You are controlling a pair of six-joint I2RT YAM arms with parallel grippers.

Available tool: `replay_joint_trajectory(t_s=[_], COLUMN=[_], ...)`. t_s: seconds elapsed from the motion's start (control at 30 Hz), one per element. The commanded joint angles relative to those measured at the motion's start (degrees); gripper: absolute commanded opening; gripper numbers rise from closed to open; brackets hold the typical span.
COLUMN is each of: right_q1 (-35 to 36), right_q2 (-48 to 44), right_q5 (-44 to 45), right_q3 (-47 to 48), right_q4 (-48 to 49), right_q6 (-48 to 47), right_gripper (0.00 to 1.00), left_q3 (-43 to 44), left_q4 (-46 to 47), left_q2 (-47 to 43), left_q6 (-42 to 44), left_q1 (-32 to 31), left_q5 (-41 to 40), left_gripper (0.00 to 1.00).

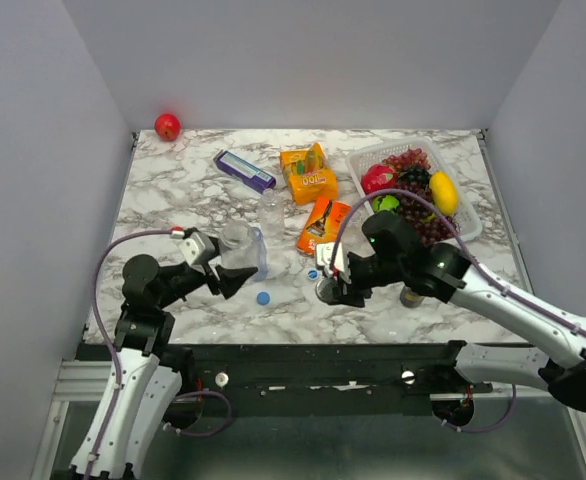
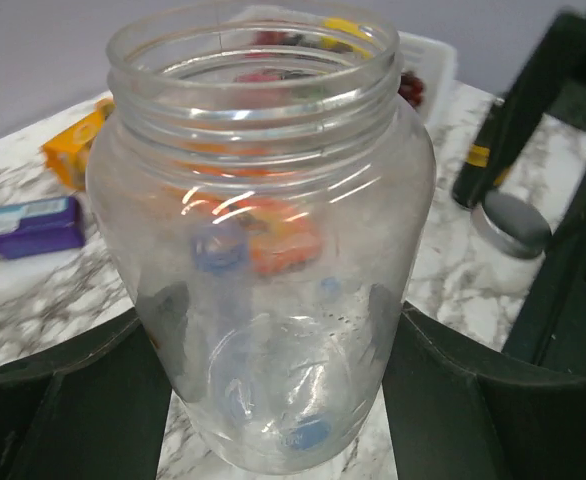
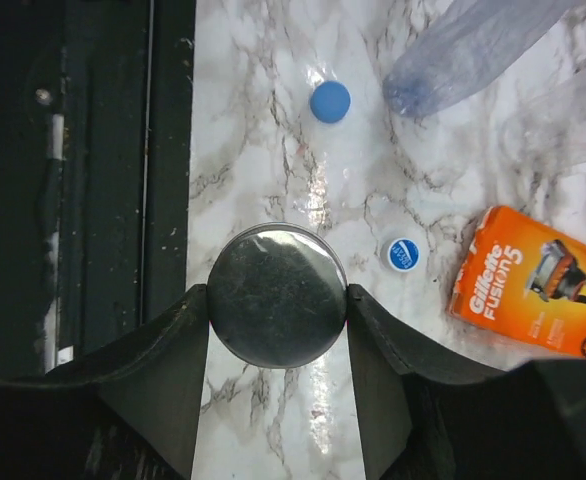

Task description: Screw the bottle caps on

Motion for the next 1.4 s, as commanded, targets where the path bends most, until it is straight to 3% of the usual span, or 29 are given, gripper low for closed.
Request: replay_joint_trajectory(t_s=[0.0,0.1,0.23,0.4,0.53,0.63,0.9,1.37], right_q1=[0.3,0.4,0.3,0.3,0.6,0.7,1.1,5.7], right_q2=[-5.9,-5.8,-1.7,5.2,8.4,8.9,12.1,15.9], right_q5=[-1.0,-0.6,-2.9,-3.9,-4.2,-4.3,-6.0,-3.6], right_q3=[8.4,17.4,28.9,38.3,38.7,35.7,34.9,35.4], right_q4=[-16.2,-23.2,-32.0,-37.5,-37.9,-34.2,-29.3,-30.7], right_q6=[-3.0,-3.4,-2.7,-3.8,-4.8,-5.6,-5.3,-6.9], right_gripper=[0.49,0.49,0.49,0.49,0.49,0.49,0.49,0.5], left_q3=[-3.2,-6.8,-12.8,-18.0,-19.2,-19.4,-19.5,-19.4], left_q4=[7.7,13.8,31.2,51.1,68.3,75.5,75.8,73.8], left_q2=[1.4,4.7,11.5,27.0,37.4,43.1,42.8,40.9], left_q6=[4.9,4.7,4.3,3.4,2.5,2.2,4.3,5.4], left_q1=[-13.9,-24.2,-34.4,-39.2,-40.2,-41.6,-46.2,-46.7], left_q5=[2.2,-3.3,-11.1,-15.3,-14.6,-14.4,-16.3,-16.0], left_gripper=[0.0,0.0,0.0,0.0,0.0,0.0,0.0,0.0])
